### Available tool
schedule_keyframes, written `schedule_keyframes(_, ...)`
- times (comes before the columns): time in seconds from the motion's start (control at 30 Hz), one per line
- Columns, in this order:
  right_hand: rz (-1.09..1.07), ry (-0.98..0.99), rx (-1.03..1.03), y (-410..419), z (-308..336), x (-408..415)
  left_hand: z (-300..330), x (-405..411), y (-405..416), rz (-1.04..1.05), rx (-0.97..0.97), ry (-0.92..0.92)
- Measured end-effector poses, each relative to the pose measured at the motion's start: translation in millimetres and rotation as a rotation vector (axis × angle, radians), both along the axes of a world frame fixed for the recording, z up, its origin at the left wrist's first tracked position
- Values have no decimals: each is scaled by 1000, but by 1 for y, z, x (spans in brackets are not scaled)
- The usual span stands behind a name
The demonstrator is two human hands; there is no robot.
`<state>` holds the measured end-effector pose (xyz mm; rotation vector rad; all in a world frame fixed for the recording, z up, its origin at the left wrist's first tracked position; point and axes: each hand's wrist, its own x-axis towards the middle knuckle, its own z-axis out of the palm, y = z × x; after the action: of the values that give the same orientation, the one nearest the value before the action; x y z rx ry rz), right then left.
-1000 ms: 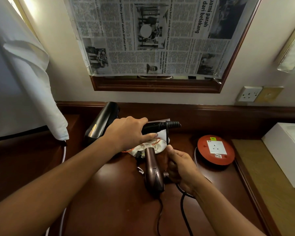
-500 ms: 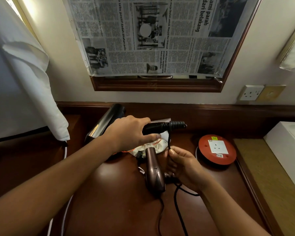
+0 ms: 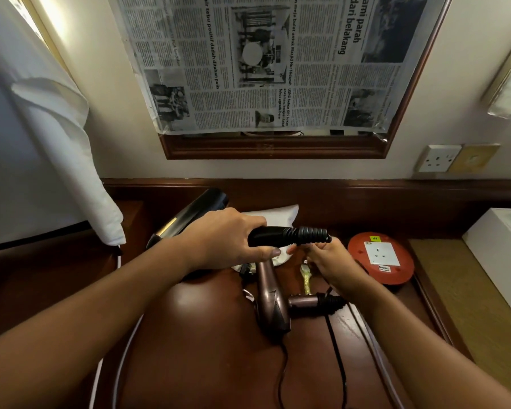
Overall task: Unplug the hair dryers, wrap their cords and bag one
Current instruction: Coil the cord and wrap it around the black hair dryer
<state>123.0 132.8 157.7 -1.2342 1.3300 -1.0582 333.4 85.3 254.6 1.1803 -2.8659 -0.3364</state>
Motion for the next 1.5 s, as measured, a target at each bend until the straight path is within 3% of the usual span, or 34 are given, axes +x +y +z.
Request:
schedule_keyframes(0.17,145,23,14,-14,19,-21,-1,4,1,-27,0,-21)
schedule_keyframes(0.27,208,242,-57,-22,35,-30,-5,6,3,-43,-35,-78)
schedule_keyframes(0.4,174,682,-406,-38,52,-38,-6,7,2,-43,-97,-108)
schedule_keyframes(0.5,164,871,-733,-44,55,-44,-3,5,1,-54,-129,-134)
schedule_keyframes(0.63,74,996,-1010,-43,61,-46,-1,2,-1,-73,-175,-200)
schedule_keyframes(0.77,-43,1065,-1133,-38,64,-44,-4,-3,-2,-42,-221,-252)
schedule_keyframes(0.97,-44,1121,-1077,-26,58,-36,-10,-10,-11,65,-230,-307)
schedule_keyframes(1.23,-63,1001,-895,-1,37,-6,-33,-17,-16,168,-250,-284)
schedule_keyframes(1.37,-235,743,-733,9,25,6,-32,-17,-22,224,-263,-250)
schedule_keyframes(1.5,-373,399,-277,11,22,19,-30,-20,-27,262,-307,-233)
